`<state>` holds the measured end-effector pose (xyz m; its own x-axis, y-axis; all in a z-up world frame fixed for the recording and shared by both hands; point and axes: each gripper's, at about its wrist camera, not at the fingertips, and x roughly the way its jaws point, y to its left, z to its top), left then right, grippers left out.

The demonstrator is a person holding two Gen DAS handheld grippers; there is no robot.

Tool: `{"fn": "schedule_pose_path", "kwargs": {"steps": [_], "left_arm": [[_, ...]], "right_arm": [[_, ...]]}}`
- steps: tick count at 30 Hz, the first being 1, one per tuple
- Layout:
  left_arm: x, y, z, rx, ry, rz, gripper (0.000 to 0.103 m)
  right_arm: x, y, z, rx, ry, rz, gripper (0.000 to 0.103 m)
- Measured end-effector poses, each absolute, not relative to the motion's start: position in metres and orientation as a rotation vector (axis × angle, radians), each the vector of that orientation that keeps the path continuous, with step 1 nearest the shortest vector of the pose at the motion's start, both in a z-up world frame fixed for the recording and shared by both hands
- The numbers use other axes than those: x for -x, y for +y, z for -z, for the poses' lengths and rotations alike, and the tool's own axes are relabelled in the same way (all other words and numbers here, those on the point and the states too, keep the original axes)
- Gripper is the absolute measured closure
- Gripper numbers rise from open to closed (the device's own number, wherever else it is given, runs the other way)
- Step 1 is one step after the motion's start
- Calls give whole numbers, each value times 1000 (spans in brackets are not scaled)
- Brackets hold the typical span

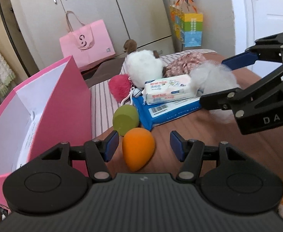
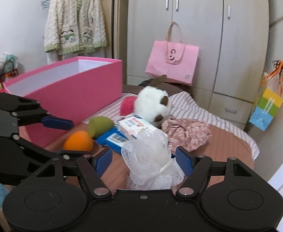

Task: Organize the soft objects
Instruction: 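Reach the left gripper to the orange sponge while the right gripper reaches the white bath puff, then grasp the orange sponge with the left gripper while the right gripper grasps the white bath puff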

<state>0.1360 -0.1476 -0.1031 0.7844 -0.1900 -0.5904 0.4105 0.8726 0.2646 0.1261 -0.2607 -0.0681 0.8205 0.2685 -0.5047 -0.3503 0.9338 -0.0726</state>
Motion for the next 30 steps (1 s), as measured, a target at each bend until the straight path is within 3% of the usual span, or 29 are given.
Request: {"fn": "schedule_pose_path", "kwargs": {"steps": [5,9,10,11,14,30], "left_arm": [[-140,-146,112,-384,589,288,47],[-144,-143,117,-346,609,267,58],[-144,-142,118,-337,616,269,65],[-145,-141,119,-326,621,269,65],[-145,-139,119,-299,619,264,66],[-129,-119,108,-182,619,298,66]], "right_arm": [[-130,-265,78,173,510,-295,23],[-133,-274,84,137,523,-271,26],[-134,-277,86,125,528,-266,37],[-135,-280,87,109,534,-263,47],[-136,-288,92,47,544,-243,62],[-107,-283,85,-64,541,-201,66]]}}
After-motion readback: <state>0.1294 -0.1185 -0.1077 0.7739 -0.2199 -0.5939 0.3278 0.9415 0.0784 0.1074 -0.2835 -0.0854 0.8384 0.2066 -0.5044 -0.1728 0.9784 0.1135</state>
